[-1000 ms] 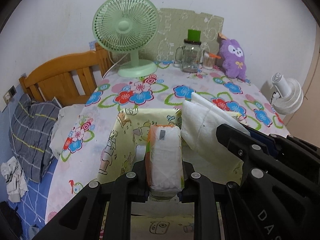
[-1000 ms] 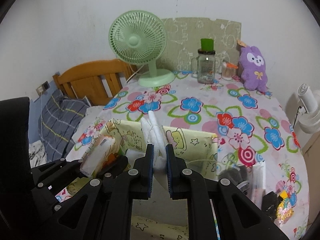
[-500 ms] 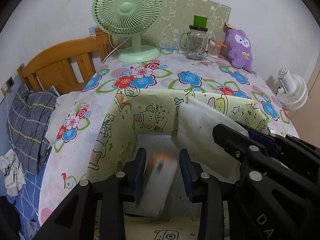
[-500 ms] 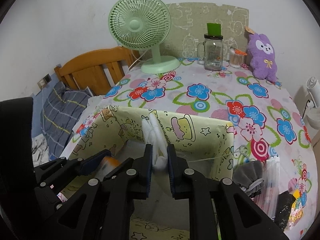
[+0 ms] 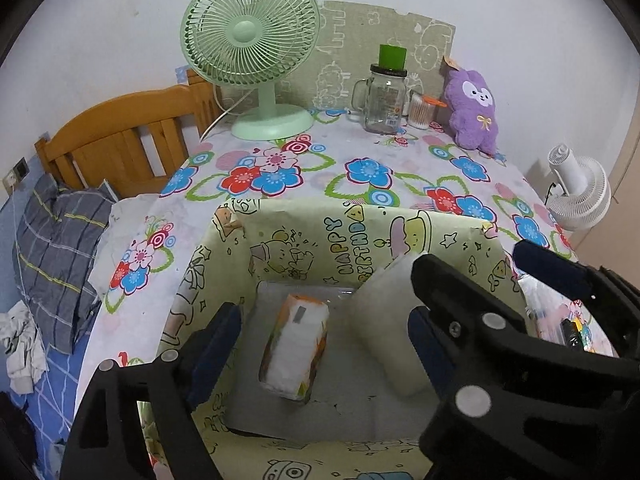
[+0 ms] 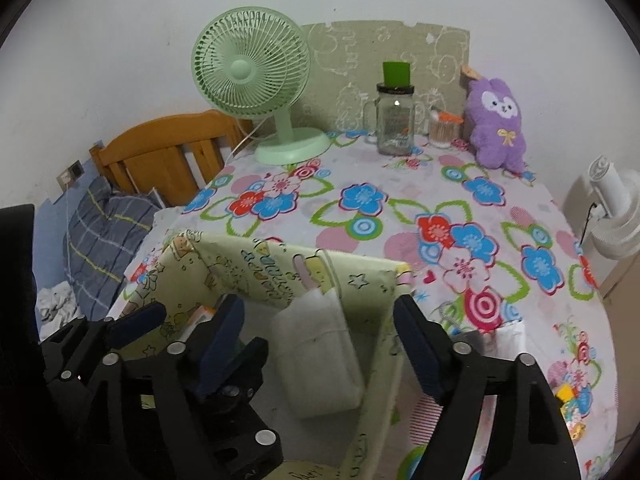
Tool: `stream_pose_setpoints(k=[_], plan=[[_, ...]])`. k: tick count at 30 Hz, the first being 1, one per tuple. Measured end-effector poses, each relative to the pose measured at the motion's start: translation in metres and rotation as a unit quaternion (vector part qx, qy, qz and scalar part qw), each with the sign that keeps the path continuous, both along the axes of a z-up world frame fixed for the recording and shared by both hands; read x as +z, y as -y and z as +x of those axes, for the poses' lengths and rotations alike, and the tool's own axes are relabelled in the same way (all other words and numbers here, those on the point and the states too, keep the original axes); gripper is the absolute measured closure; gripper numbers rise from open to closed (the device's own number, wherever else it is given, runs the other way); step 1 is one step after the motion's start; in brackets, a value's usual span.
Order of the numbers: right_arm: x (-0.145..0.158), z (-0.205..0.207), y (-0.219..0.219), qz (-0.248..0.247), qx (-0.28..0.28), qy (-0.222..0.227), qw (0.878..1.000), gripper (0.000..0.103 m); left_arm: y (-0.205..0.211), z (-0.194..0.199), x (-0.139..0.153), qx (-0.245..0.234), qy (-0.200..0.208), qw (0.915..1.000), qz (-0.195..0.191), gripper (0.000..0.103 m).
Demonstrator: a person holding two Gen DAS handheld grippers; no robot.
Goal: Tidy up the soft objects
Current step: 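Open the left gripper to drop the tissue pack while the right drops the cloth into the box, then move both open grippers back toward the pile of soft items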
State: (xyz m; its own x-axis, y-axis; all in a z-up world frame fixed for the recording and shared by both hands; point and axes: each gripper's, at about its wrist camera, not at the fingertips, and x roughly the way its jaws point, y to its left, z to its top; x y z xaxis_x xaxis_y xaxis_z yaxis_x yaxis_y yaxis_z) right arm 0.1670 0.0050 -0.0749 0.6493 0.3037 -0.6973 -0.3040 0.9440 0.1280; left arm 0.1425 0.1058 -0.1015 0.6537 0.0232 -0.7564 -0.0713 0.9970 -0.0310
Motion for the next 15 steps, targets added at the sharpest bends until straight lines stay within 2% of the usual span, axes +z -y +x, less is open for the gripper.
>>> stream_pose_setpoints(k=[15], plan=[[0.025,-0.025,0.025,-0.007,-0.021,0.041,0.999,0.012,0.022,-0.019,0.022,-0.005,0.029,0.9995,0.01,0.006]])
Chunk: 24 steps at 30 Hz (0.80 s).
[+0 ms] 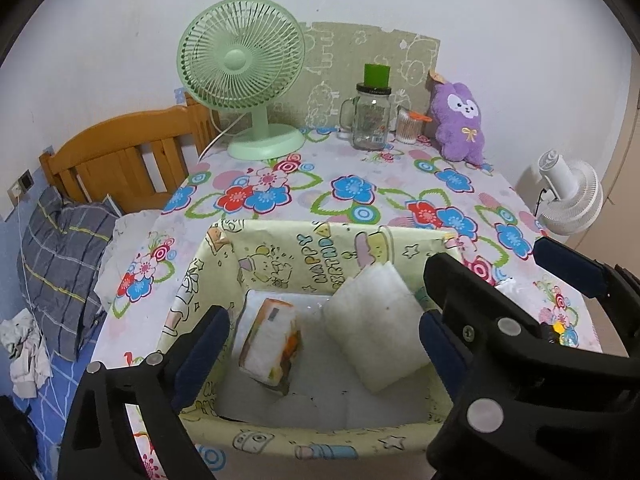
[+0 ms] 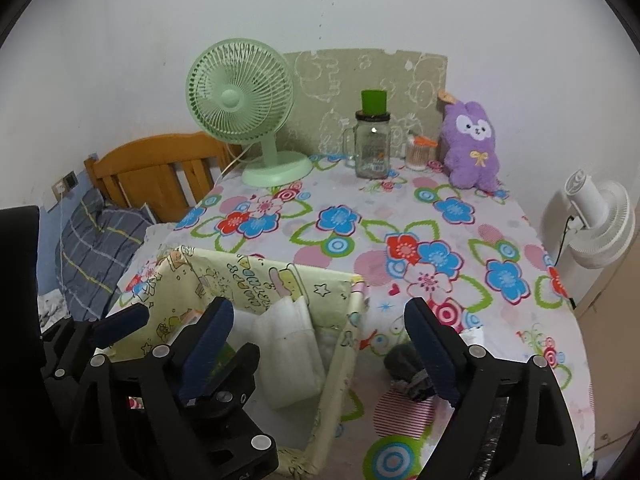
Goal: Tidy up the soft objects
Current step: 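Move both open grippers back toward the pile of soft items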
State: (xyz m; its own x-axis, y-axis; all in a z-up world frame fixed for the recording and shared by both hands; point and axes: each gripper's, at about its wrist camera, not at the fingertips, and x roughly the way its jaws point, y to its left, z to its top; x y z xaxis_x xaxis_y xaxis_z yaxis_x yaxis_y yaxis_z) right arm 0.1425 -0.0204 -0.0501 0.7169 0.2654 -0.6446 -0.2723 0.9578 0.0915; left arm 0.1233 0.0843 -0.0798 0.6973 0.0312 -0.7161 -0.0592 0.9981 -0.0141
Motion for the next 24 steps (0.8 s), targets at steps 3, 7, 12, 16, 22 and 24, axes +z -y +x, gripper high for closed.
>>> stream_pose_setpoints(k=[3,7,12,16,22,24], plan=[[0.006,-0.006,0.007,0.003,-0.007,0.009,1.0,0.009,0.006,-0.005,0.006,-0.003,0.01,0.9999,0.003,0.002],[0.013,-0.014,0.016,0.006,-0.015,0.022,1.0,0.007,0.012,-0.012,0.013,-0.007,0.021,0.9997,0.005,0.0],[0.022,-0.024,0.025,0.003,-0.022,0.033,0.999,0.006,0.021,-0.018,0.02,-0.013,0.028,0.9995,0.004,0.0],[0.028,-0.03,0.033,0.008,-0.021,0.037,0.999,0.006,0.027,-0.025,0.026,-0.021,0.038,0.999,-0.007,0.0],[0.036,-0.041,0.044,0.005,-0.027,0.052,0.998,0.003,0.038,-0.033,0.033,-0.027,0.048,0.9984,-0.007,0.0],[0.038,-0.045,0.048,0.004,-0.028,0.057,0.998,0.001,0.043,-0.037,0.035,-0.028,0.058,0.9979,-0.005,0.0]])
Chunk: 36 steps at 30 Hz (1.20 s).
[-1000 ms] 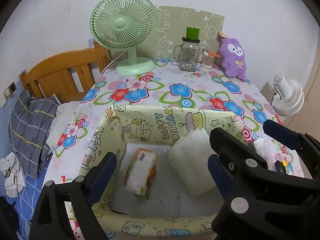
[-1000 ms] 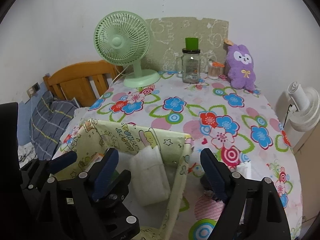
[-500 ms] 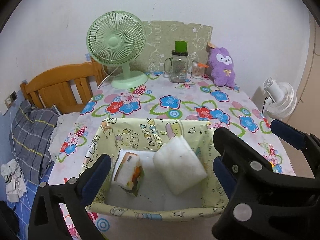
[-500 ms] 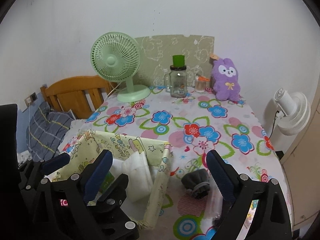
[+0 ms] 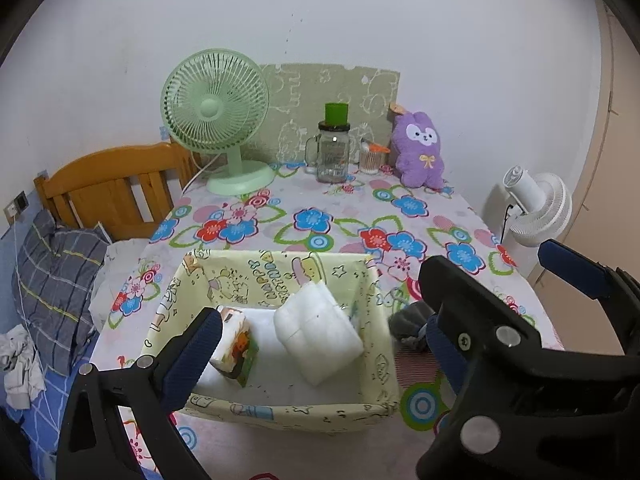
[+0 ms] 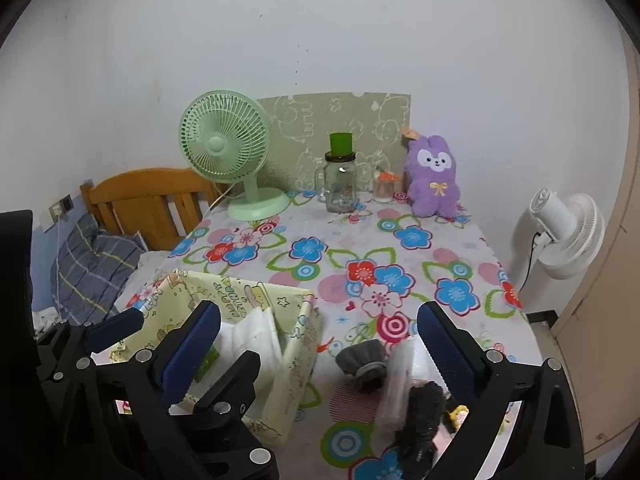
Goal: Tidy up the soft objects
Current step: 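Move both open grippers back toward the pile of soft items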
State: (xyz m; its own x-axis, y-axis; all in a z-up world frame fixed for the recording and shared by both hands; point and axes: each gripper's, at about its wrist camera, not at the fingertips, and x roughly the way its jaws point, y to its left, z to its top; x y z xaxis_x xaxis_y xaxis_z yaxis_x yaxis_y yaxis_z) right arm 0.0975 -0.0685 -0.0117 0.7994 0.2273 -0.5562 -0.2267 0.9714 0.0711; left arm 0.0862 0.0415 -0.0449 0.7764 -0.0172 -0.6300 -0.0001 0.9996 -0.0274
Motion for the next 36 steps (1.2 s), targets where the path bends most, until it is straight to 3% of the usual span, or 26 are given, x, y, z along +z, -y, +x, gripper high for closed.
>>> stream_pose_setpoints(k=[20,36], plan=[[0.003,-0.026,0.049,-0.006,-0.021,0.015,1.0,0.0,0.047,-0.019,-0.002,-0.022,0.0,0.9997,-0.009,0.0],[-0.017,-0.039,0.08,-0.001,-0.024,0.001,1.0,0.0,0.076,-0.026,-0.022,-0.033,0.0,0.9994,-0.007,0.0]])
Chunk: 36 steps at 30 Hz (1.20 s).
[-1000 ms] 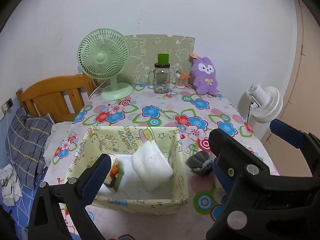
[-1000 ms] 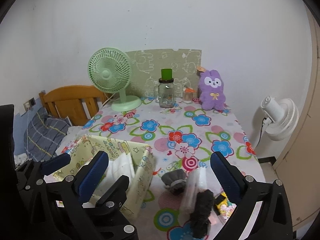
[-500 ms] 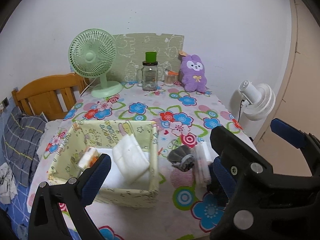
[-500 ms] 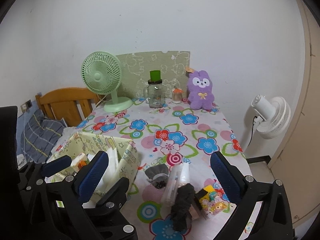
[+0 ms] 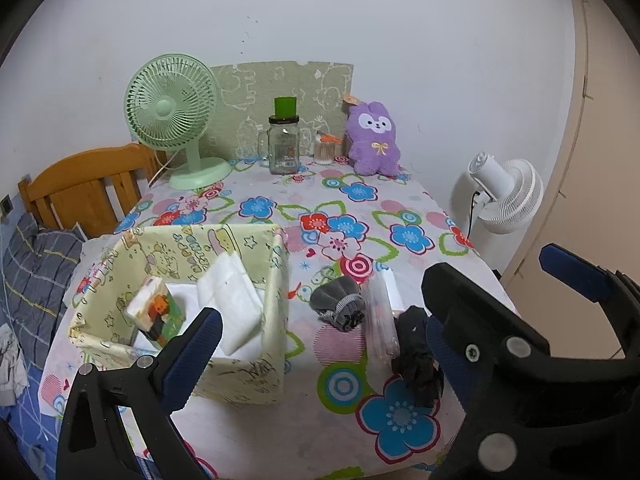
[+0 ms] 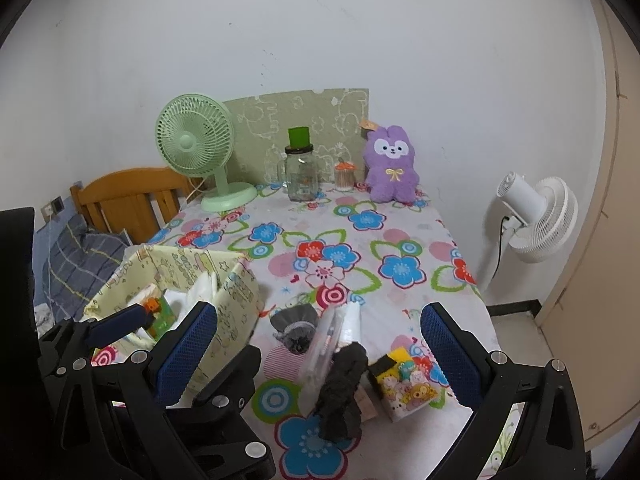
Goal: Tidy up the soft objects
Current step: 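Move both open grippers back toward the pile of soft items, then grasp the clear plastic bag with the left gripper while the right grasps the black cloth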
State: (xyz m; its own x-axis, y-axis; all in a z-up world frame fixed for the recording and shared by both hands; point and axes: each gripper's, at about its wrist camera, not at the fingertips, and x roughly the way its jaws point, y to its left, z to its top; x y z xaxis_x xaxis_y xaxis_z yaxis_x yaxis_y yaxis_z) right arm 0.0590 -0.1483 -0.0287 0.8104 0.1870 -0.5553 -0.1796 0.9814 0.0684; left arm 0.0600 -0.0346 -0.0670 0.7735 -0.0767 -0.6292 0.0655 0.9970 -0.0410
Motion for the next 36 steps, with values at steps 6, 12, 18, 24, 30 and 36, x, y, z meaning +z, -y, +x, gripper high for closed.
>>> stream_pose_setpoints(k=[6,12,18,24,30,36], plan=[[-0.012,-0.007,0.009,-0.016,-0.018,0.03,0.999,0.0,0.01,-0.001,-0.015,-0.003,-0.001,0.9999,0.012,0.002],[-0.03,-0.006,0.02,-0.007,-0.025,0.011,1.0,0.0,0.017,0.0,-0.03,-0.014,-0.018,0.9997,0.009,0.006],[-0.044,-0.003,0.026,-0.012,-0.025,-0.006,1.0,0.0,0.026,0.003,-0.045,-0.022,-0.035,0.9991,0.013,0.007],[-0.059,0.006,0.034,-0.01,-0.029,-0.036,0.999,0.001,0.032,0.009,-0.058,-0.026,-0.058,0.998,0.007,0.012],[-0.073,0.014,0.043,-0.008,-0.042,-0.061,0.997,0.007,0.039,0.018,-0.07,-0.036,-0.076,0.9964,0.007,0.028],[-0.083,0.022,0.05,0.004,-0.05,-0.079,0.996,0.009,0.04,0.027,-0.076,-0.03,-0.082,0.9961,0.012,0.042]])
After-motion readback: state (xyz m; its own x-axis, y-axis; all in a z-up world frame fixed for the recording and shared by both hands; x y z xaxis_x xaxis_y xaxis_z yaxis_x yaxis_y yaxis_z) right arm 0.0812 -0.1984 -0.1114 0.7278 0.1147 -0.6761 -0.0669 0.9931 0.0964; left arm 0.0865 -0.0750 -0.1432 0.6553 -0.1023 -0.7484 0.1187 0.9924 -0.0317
